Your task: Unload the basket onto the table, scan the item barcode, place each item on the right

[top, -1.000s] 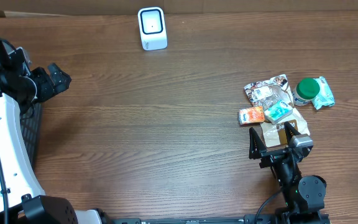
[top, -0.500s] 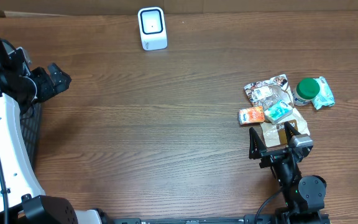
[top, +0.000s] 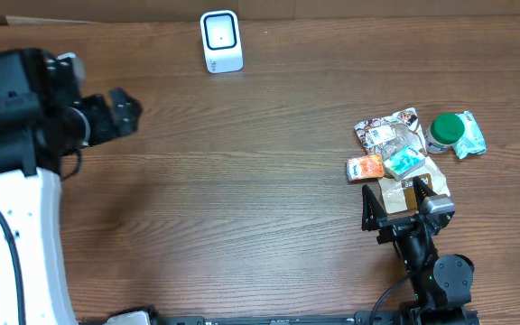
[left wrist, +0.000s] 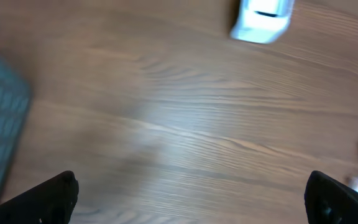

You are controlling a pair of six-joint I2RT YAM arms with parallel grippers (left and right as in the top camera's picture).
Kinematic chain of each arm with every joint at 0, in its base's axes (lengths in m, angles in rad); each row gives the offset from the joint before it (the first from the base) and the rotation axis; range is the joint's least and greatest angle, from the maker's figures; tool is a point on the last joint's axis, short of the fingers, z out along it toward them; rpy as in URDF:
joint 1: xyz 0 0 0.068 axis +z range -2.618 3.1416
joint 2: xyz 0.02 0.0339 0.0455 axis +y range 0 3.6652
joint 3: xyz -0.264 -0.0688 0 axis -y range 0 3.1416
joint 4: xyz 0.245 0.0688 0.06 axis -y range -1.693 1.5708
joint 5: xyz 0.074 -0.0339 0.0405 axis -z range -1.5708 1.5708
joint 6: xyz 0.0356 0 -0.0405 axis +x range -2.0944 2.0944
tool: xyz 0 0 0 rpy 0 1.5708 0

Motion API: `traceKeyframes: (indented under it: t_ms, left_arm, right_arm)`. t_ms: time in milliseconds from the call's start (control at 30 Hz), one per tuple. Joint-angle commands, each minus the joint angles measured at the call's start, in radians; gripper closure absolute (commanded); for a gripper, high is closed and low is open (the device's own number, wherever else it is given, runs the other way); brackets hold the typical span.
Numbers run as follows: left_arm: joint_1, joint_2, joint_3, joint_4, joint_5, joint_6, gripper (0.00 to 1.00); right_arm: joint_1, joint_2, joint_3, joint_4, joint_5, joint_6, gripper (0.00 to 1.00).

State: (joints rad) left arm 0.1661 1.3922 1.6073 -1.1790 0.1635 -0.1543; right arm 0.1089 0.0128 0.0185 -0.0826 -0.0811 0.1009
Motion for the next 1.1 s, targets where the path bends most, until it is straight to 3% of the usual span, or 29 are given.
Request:
traceKeyframes:
  t_ms: [0, 200, 500, 767, 1067]
  left_arm:
    - [-0.108, -0.076, 0.016, 0.003, 0.008, -0.010, 0.01]
    - [-0.209, -0.144, 0.010, 0.002, 0.005, 0.001, 0.01]
    - [-0.218, -0.281, -0.131, 0.051, 0.005, 0.001, 0.01]
    - [-0.217, -0.462, -0.374, 0.287, -0.041, 0.005, 0.01]
    - [-0.217, -0.752, -0.791, 0.669, -0.041, 0.094, 0.00]
  right_arm:
    - [-0.006, -0.010, -0.010, 0.006, -0.003, 0.003, 0.00]
    - [-0.006, -0.010, -0.010, 0.006, -0.003, 0.003, 0.00]
    - [-0.006, -0.010, -0.010, 0.006, -0.002, 0.003, 0.00]
    - [-0.006, -0.010, -0.010, 0.006, -0.003, 0.003, 0.00]
    - [-0.006, -0.010, -0.010, 0.006, -0.003, 0.003, 0.00]
